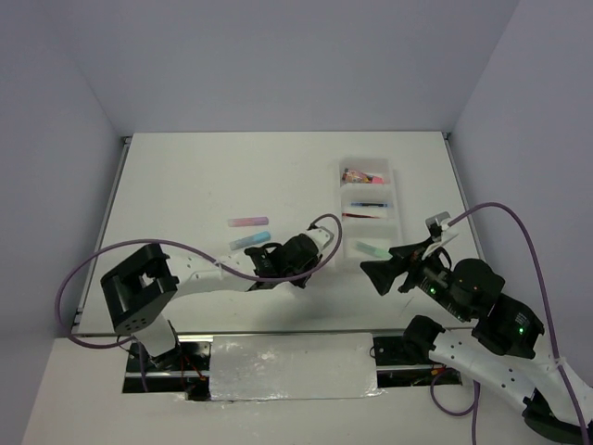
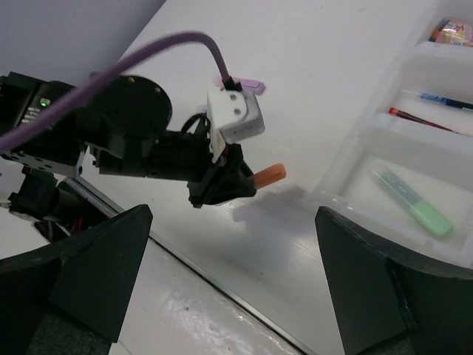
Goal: Sort the stationery into containers
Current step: Pick up the pen from the center of the board, then place the pen in the storage box.
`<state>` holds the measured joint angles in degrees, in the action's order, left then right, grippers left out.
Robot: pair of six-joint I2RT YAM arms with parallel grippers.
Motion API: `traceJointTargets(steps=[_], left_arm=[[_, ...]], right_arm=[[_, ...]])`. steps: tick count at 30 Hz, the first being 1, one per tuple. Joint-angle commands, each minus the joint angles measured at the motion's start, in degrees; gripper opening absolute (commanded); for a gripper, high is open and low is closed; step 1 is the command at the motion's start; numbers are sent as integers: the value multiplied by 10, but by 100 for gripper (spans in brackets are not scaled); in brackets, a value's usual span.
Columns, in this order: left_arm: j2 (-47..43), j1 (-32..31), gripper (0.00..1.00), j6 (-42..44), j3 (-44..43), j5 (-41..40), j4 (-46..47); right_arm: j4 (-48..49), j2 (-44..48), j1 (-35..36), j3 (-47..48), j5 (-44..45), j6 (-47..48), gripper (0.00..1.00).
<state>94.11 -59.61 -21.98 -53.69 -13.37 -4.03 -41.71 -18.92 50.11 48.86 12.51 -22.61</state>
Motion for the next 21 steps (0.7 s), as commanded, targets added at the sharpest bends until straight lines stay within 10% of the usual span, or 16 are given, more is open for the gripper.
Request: traceJointTargets(steps=[1,13,19,21], left_arm=[[-40,1,15,41,-56,7,75],[122,-2,27,137,-292,134,90],[186,-1,59,140,-359,137,71],[186,3,92,141,-346,120,79]], right_arm=[[-6,14,3,26,15,7,100],[-31,16,3,46,23,4,100],[-46,21,3,58,28,3,100],[-50,24,3,60,30,5,100]])
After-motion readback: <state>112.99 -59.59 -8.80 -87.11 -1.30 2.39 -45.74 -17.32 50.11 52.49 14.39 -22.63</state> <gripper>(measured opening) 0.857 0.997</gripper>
